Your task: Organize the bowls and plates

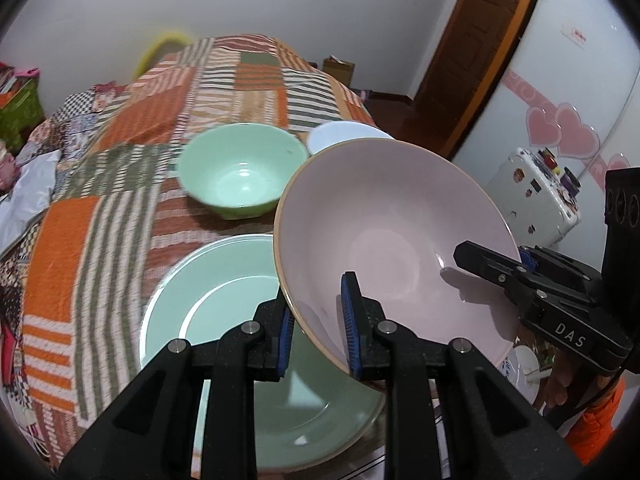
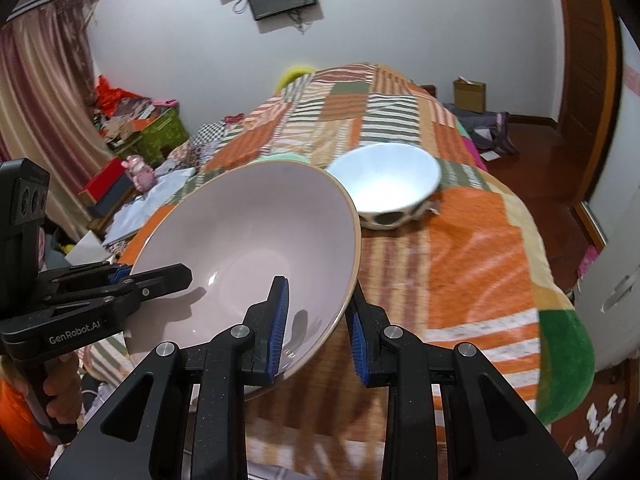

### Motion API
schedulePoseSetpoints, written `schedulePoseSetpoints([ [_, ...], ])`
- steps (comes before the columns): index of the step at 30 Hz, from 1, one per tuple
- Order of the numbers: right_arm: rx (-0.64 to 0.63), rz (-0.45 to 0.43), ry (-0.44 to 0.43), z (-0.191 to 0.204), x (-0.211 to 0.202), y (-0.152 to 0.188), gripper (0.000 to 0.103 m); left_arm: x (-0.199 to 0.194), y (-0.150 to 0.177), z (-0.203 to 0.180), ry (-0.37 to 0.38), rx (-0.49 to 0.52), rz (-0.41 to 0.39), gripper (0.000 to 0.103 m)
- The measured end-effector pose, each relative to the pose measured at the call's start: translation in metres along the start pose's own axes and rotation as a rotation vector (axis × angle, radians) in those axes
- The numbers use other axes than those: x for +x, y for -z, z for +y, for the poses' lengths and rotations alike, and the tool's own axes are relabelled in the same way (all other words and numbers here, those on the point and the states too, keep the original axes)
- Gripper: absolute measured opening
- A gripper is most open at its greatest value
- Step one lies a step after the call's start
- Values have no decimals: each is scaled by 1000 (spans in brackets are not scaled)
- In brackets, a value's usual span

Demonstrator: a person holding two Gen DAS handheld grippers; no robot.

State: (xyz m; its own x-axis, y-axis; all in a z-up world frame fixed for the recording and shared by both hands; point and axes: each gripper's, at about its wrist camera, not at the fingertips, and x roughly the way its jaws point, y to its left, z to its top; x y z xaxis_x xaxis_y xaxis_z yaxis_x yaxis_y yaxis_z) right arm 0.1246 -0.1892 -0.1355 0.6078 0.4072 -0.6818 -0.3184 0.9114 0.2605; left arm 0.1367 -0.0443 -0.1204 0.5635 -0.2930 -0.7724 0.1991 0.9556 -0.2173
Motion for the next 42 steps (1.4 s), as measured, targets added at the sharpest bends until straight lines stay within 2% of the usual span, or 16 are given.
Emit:
schedulePoseSetpoints([
  [15, -125, 26, -87, 78, 24, -5, 26, -59, 32, 76, -80, -130, -89, 22],
  [27, -209, 64, -171, 145, 52, -4, 26, -98, 61, 137, -157, -225, -127, 22],
  [42, -266, 169, -234, 195, 100, 7, 26, -102, 93, 204, -211, -331, -75, 22],
])
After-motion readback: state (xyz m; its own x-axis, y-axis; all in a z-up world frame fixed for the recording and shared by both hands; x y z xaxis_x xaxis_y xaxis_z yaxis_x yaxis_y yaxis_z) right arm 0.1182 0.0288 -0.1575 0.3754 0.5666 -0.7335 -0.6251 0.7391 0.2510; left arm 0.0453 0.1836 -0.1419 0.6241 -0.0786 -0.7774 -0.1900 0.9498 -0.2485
